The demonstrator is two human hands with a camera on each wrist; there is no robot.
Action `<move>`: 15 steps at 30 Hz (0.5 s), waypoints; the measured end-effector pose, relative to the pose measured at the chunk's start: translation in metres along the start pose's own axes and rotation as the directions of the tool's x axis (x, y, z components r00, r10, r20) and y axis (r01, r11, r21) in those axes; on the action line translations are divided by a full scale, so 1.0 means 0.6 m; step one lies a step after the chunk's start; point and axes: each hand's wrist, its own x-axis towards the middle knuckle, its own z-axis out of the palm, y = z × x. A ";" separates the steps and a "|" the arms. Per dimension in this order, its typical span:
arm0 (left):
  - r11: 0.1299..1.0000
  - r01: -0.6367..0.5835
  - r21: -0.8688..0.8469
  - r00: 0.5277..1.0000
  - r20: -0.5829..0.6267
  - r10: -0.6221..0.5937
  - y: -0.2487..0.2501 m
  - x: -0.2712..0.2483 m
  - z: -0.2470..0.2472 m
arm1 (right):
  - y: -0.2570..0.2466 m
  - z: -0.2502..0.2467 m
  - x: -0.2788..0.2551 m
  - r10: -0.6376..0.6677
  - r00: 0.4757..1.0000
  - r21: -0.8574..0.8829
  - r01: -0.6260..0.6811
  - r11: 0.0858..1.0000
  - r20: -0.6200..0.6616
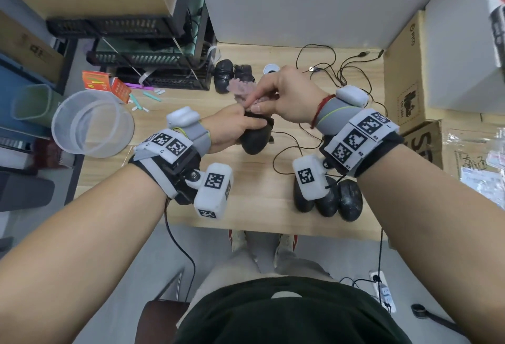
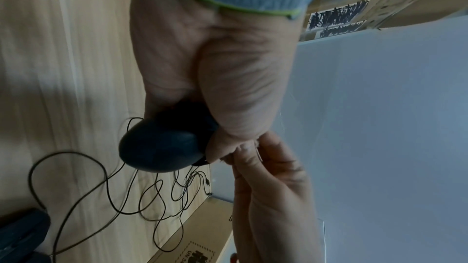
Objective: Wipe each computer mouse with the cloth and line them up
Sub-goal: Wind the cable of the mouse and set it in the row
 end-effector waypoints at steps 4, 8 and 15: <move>0.997 0.016 -0.082 1.000 -0.012 -0.017 0.009 0.000 0.019 | 0.023 -0.013 -0.001 0.123 0.981 -0.045 -0.131 0.990 -0.152; 0.935 -0.050 -0.351 0.992 -0.122 0.008 0.020 0.007 0.012 | 0.050 -0.022 -0.010 0.211 0.895 0.119 -0.178 0.977 -0.392; 0.847 -0.086 -0.524 0.962 -0.264 -0.065 0.020 0.028 -0.030 | 0.022 0.052 -0.001 0.092 0.979 0.192 -0.056 0.980 -0.183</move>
